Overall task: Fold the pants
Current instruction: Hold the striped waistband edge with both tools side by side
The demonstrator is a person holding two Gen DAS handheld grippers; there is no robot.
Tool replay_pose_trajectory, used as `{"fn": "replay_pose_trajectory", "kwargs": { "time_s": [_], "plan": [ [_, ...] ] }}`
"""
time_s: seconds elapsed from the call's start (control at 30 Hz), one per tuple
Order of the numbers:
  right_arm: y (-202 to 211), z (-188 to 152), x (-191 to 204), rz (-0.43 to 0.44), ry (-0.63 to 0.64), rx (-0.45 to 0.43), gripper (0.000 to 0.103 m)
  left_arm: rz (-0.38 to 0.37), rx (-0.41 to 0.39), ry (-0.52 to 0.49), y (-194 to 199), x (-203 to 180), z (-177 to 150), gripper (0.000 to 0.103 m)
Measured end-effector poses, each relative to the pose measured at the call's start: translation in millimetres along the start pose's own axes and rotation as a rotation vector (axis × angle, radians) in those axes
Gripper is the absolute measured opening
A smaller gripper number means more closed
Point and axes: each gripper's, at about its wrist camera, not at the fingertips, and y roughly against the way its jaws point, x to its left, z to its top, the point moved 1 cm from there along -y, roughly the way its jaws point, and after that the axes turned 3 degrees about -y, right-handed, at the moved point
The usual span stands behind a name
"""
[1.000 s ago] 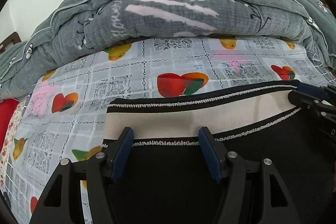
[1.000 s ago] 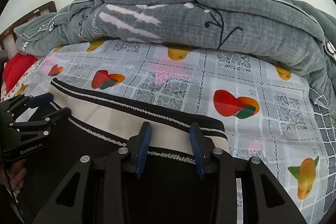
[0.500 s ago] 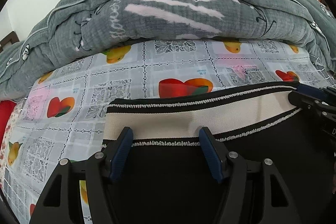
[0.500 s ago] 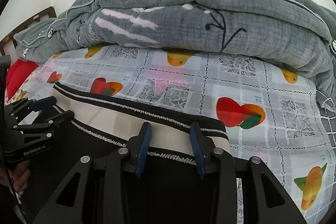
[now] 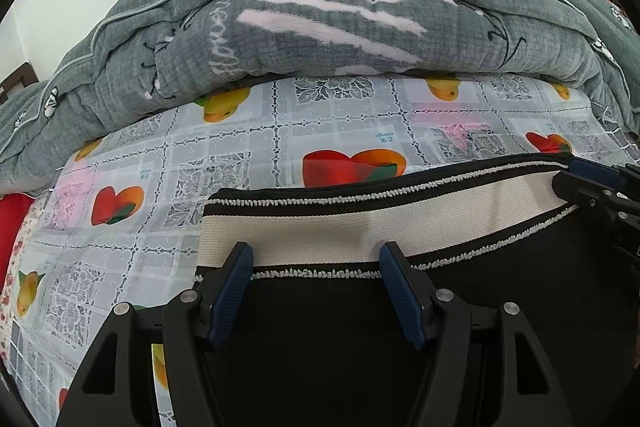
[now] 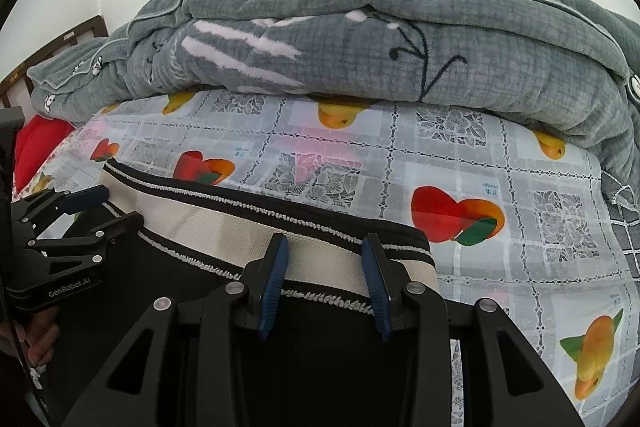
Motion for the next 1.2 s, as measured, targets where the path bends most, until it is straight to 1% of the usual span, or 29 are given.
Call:
{"fn": "replay_pose_trajectory", "kwargs": {
  "time_s": [0.37,0.5,0.73,1.2],
  "plan": [
    [3,-2,3,-0.021,0.006,-0.012,0.039,0.000,0.000,0.000,0,1,0,0.064],
    [6,-3,7,-0.054,0.022,-0.025,0.040,0.000,0.001,0.001,0,0,1,0.064],
    [8,-3,4,-0.051,0.016,-0.029,0.041,-0.001,0.001,0.002,0,0,1,0.064],
    [10,-6,9,-0.084,0.033,-0.040,0.042,-0.009,-0.001,0.011,0,1,1,0.064]
  ]
}}
